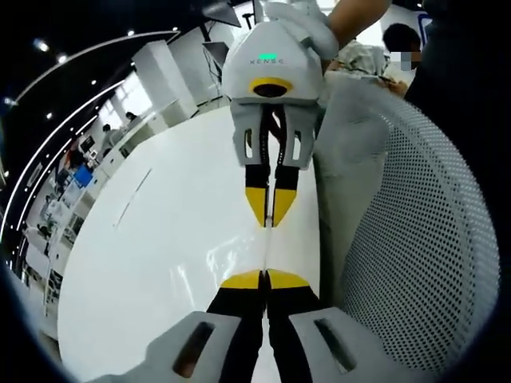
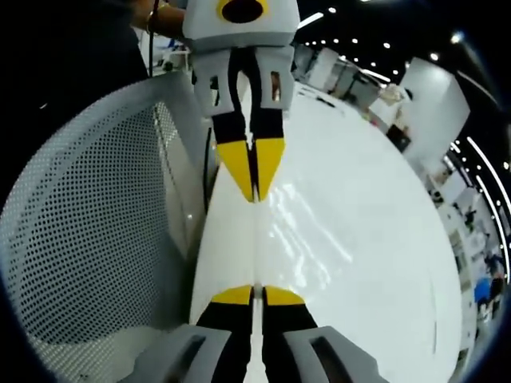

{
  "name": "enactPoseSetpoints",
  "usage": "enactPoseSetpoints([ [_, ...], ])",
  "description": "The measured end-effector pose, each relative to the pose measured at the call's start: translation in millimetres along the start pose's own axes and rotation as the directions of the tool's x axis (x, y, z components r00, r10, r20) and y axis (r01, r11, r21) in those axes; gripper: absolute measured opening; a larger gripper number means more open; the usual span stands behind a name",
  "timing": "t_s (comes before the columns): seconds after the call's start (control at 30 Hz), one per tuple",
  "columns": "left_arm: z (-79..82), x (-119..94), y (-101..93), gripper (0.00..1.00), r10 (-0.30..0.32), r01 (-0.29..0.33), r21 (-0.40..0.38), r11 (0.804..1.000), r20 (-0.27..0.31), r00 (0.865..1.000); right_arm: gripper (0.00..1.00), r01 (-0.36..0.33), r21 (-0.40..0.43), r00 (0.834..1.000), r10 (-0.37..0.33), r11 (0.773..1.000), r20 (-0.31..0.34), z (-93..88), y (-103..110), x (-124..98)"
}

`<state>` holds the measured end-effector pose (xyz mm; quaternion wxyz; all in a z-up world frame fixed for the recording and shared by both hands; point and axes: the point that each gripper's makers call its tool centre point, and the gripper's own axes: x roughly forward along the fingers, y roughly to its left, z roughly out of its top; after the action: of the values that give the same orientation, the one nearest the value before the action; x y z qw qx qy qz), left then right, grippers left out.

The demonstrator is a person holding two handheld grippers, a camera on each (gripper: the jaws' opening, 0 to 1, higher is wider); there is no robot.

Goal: Open the resealable bag by pulling the two sides of the seal apart until the entire bag opening is separated and visibly accessible.

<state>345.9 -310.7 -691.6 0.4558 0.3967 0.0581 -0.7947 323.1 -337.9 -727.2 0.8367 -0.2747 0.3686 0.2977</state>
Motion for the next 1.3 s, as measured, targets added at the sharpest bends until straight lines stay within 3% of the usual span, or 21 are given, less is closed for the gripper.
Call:
enactPoseSetpoints([
  [0.13,-3.8,-3.3,4.8,0.00,0.007,-0.007,-0.004,1.000,-0.004,1.000,0.00,0.012,0.017,0.999,-0.011,1.000,-0.032,-14.1,-0.4,-4.4],
  [1.3,-21.5,-12.2,8.9,0.00,0.011,-0.013,-0.056,0.998,-0.034,0.999,0.00,0.022,0.060,0.995,-0.016,0.998,-0.103,-44.8,2.5,-13.4],
])
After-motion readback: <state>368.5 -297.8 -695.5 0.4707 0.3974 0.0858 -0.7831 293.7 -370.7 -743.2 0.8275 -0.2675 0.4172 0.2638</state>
